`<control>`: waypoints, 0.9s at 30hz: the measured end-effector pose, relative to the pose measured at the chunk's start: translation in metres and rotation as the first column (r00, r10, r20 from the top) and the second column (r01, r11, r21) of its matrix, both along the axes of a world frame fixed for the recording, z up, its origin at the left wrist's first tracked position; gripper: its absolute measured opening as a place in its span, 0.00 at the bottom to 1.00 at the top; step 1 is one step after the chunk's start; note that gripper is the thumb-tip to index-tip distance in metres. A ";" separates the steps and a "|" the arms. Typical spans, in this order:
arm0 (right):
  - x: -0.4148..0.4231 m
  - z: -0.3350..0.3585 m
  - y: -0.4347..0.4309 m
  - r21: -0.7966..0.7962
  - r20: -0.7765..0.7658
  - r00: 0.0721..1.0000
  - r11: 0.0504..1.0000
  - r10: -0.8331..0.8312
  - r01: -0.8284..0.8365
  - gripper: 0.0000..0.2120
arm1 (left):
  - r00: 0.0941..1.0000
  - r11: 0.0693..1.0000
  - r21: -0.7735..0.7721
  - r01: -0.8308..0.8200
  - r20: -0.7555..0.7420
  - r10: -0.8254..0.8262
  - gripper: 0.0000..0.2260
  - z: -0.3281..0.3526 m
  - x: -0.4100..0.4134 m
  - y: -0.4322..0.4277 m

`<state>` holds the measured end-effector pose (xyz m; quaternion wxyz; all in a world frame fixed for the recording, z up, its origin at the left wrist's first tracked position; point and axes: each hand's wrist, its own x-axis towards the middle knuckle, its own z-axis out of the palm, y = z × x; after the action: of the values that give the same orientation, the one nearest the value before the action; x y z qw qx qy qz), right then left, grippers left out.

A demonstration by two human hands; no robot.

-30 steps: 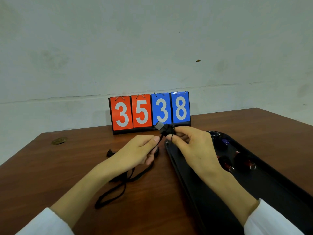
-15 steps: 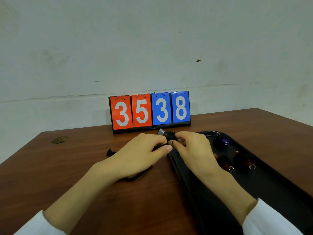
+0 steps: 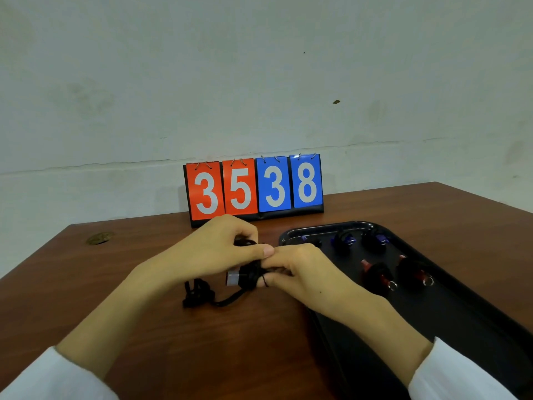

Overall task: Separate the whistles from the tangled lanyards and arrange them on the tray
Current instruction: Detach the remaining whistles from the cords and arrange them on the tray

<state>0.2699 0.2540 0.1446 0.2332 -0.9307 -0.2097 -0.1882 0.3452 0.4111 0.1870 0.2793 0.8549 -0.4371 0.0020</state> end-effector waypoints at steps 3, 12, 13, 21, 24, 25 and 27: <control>-0.002 -0.001 0.004 0.054 0.022 0.999 0.998 0.036 -0.038 0.07 | 0.994 0.998 -0.062 0.001 -0.113 -0.008 0.17 -0.005 0.009 0.002; -0.004 0.007 0.004 0.204 0.127 0.991 0.979 -0.052 0.026 0.11 | 0.931 0.979 -0.194 -0.063 -0.366 -0.013 0.19 -0.010 0.010 -0.002; -0.004 0.008 0.003 0.218 0.136 0.988 0.975 -0.077 0.046 0.11 | 0.933 0.979 -0.178 -0.099 -0.359 0.029 0.17 -0.011 0.011 -0.003; -0.002 0.009 -0.005 0.371 0.105 0.943 0.892 -0.315 0.257 0.09 | 0.924 0.967 -0.225 -0.123 -0.382 0.028 0.20 -0.021 0.004 -0.013; 0.001 0.008 -0.011 0.378 0.104 0.892 0.847 -0.441 0.374 0.09 | 0.956 0.969 -0.225 -0.098 -0.291 0.029 0.18 -0.023 0.001 -0.016; 0.001 0.008 -0.013 0.361 0.102 0.877 0.839 -0.469 0.407 0.09 | 0.963 0.973 -0.212 -0.092 -0.267 0.033 0.17 -0.023 -0.001 -0.017; 0.002 0.007 -0.015 0.320 0.097 0.853 0.827 -0.513 0.461 0.09 | 0.976 0.980 -0.178 -0.086 -0.215 0.046 0.16 -0.024 -0.002 -0.019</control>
<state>0.2719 0.2393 0.1515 0.2891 -0.8889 0.0449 -0.3524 0.3435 0.3923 0.1632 0.4022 0.8346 -0.3744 -0.0380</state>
